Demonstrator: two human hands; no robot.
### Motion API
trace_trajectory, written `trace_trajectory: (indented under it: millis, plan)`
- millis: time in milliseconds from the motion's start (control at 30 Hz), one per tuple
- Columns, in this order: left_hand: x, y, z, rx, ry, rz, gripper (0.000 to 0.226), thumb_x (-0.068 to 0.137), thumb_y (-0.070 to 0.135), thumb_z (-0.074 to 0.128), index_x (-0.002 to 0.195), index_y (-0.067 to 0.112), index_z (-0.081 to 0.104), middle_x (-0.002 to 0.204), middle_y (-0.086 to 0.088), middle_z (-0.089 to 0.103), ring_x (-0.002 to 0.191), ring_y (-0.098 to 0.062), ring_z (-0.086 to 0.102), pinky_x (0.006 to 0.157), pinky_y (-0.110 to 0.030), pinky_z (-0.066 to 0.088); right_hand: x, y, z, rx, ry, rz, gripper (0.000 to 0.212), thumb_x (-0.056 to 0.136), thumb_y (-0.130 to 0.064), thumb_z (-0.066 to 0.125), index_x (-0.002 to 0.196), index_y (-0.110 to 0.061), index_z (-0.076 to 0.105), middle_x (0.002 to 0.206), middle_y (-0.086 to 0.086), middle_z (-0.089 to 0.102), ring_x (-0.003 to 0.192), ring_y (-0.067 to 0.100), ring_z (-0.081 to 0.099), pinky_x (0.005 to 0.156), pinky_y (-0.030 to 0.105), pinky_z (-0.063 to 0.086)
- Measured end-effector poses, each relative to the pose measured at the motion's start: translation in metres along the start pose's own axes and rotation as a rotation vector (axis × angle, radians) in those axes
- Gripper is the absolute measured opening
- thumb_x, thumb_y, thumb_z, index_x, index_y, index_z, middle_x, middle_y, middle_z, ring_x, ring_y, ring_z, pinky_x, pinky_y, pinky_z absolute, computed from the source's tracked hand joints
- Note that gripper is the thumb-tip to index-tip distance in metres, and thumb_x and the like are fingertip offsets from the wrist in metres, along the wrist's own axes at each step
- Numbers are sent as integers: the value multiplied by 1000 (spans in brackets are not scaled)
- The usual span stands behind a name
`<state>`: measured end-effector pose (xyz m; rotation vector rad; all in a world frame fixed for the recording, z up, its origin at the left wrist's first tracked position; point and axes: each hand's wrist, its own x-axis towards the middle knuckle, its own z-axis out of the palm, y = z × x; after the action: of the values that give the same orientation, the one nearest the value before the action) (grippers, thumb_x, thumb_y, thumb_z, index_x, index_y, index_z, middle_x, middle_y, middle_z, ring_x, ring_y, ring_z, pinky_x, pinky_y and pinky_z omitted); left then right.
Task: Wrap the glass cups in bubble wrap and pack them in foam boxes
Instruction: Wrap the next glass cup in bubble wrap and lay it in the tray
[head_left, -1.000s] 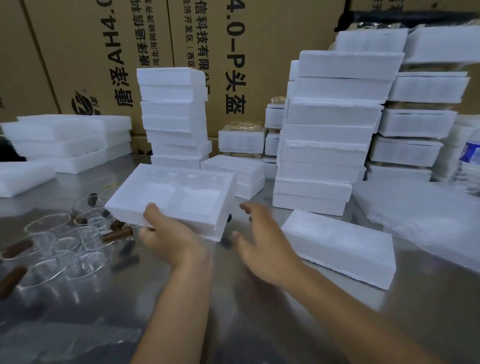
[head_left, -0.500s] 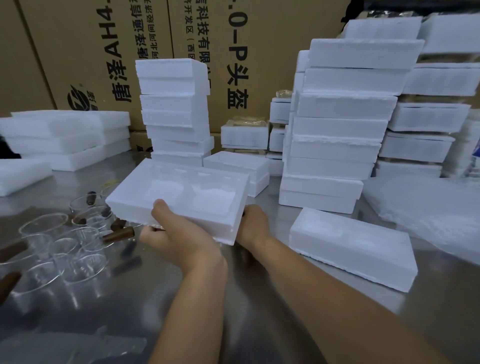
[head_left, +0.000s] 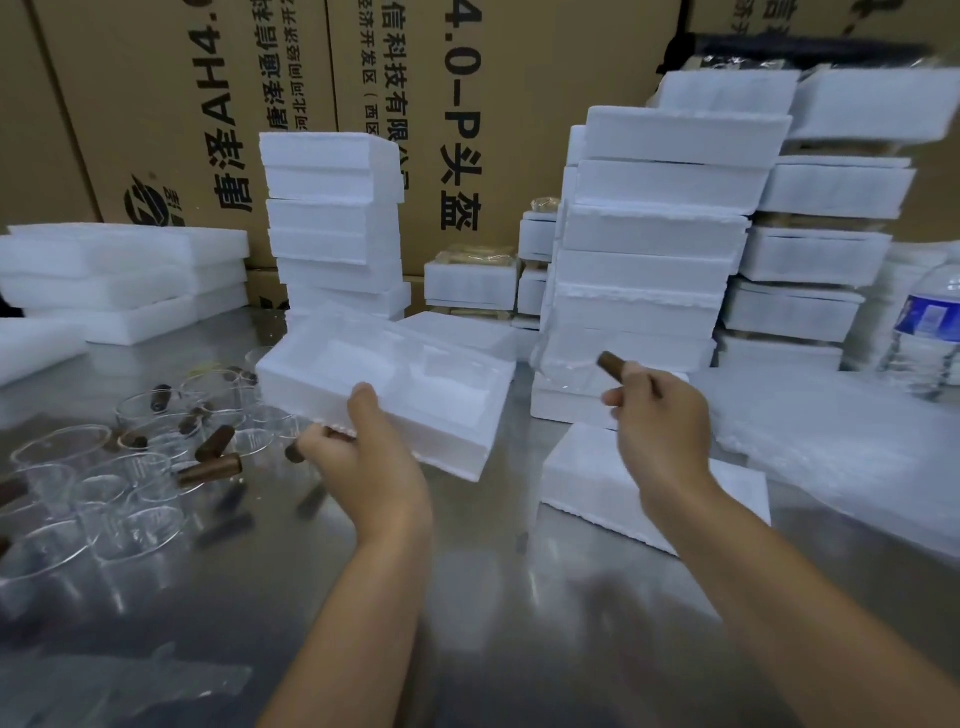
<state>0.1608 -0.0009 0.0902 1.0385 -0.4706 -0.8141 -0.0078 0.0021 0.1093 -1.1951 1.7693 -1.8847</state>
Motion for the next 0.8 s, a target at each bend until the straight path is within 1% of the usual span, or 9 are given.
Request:
trace_trajectory:
  millis: [67, 100, 233, 300, 400, 533, 633, 700, 800]
  plan:
    - [1, -7, 3, 60, -138, -92, 35, 89, 33, 56, 115, 14, 45, 105, -1, 60, 94, -19, 61, 88, -44, 52, 1, 8, -21, 8, 71, -9, 33, 98, -27, 40, 71, -20, 58, 69, -11, 58, 53, 2, 48, 42, 11, 34]
    - [1, -9, 3, 96, -179, -132, 36, 88, 31, 58, 118, 13, 46, 105, -2, 61, 96, -21, 61, 91, -48, 51, 0, 12, -30, 10, 94, -9, 33, 98, -28, 40, 72, -19, 57, 69, -10, 58, 53, 2, 48, 42, 10, 34]
    - [4, -16, 3, 236, -203, -169, 45, 87, 28, 62, 126, 14, 44, 109, -1, 62, 95, -20, 60, 93, -45, 50, -3, 31, -52, 18, 114, -11, 29, 98, -28, 40, 80, -14, 58, 68, -9, 55, 50, -9, 49, 40, 4, 32]
    - [7, -19, 2, 310, -198, -185, 58, 87, 31, 64, 134, 11, 37, 117, -3, 59, 98, -23, 58, 93, -40, 49, -4, 35, -56, 38, 97, -11, 29, 99, -26, 40, 81, -12, 58, 67, -9, 55, 50, -13, 48, 42, 2, 32]
    - [10, -24, 1, 394, -237, -269, 73, 86, 37, 67, 139, 5, 29, 114, -11, 60, 97, -27, 62, 85, -38, 53, -4, 37, -59, 69, 86, -16, 29, 99, -26, 40, 82, -13, 58, 66, -11, 55, 51, -14, 49, 46, 2, 34]
    - [8, -30, -1, 473, -269, -246, 77, 80, 42, 72, 134, 1, 35, 84, -9, 64, 72, -18, 65, 58, -27, 53, -4, 35, -62, 103, 100, -36, 28, 99, -28, 40, 78, -20, 57, 66, -12, 57, 53, -13, 50, 51, 4, 36]
    - [5, -31, -2, 522, -308, -241, 81, 75, 49, 74, 126, -3, 41, 81, -13, 67, 51, -14, 64, 42, -22, 49, -6, 35, -63, 127, 120, -34, 27, 98, -26, 40, 78, -21, 57, 67, -10, 57, 53, -12, 49, 49, 1, 34]
    - [6, -33, -4, 531, -311, -232, 82, 72, 53, 75, 122, -6, 45, 76, -12, 67, 43, -13, 62, 39, -21, 47, -7, 36, -63, 126, 125, -30, 27, 99, -25, 40, 81, -16, 58, 67, -10, 56, 52, -12, 48, 49, 0, 34]
    - [11, -32, -8, 570, -279, -224, 84, 71, 54, 75, 121, -6, 46, 63, -8, 62, 45, -16, 58, 46, -25, 54, -10, 36, -61, 126, 113, -34, 26, 99, -24, 40, 87, -13, 59, 66, -11, 56, 54, -12, 49, 51, 0, 34]
